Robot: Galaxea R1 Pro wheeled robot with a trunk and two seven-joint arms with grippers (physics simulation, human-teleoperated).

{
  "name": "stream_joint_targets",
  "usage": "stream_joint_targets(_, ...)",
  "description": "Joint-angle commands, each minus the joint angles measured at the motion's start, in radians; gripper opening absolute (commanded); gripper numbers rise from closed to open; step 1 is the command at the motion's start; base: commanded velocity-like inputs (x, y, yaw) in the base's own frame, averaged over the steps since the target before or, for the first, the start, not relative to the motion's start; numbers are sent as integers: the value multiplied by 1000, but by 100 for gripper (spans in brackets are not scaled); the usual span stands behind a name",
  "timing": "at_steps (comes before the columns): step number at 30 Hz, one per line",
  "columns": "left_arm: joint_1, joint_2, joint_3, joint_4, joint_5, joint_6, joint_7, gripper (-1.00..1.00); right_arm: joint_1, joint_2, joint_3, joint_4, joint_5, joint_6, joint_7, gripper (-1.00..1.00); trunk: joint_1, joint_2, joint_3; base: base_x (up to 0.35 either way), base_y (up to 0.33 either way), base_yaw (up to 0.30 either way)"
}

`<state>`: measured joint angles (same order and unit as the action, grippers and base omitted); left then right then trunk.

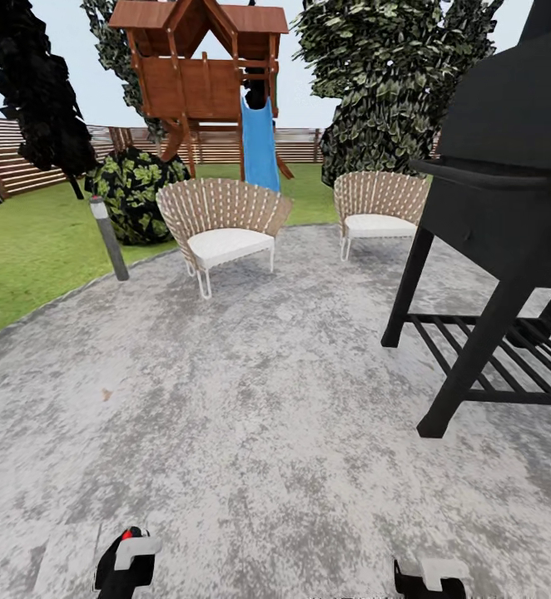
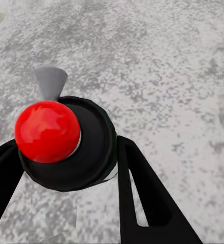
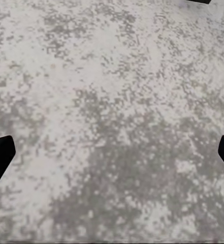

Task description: In the garden, pick up the pesticide atomizer on the floor and spray pesticide onto both trees until each tree trunk is fully covered.

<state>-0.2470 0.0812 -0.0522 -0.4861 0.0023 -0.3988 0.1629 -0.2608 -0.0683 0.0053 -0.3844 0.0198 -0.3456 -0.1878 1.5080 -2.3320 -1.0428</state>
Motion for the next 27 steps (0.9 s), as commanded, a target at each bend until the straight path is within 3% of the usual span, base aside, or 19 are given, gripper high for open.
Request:
stream_joint_targets(1,0,0,0,0,0,-1,0,-100,0,1,0,1,0,0,0,100,0,0,0,0,0,-295)
stream_joint_targets(27,14,0,0,-1,1,-2,0,-100,0,2,0,7,0,0,1,100,0,0,0,0,0,-295)
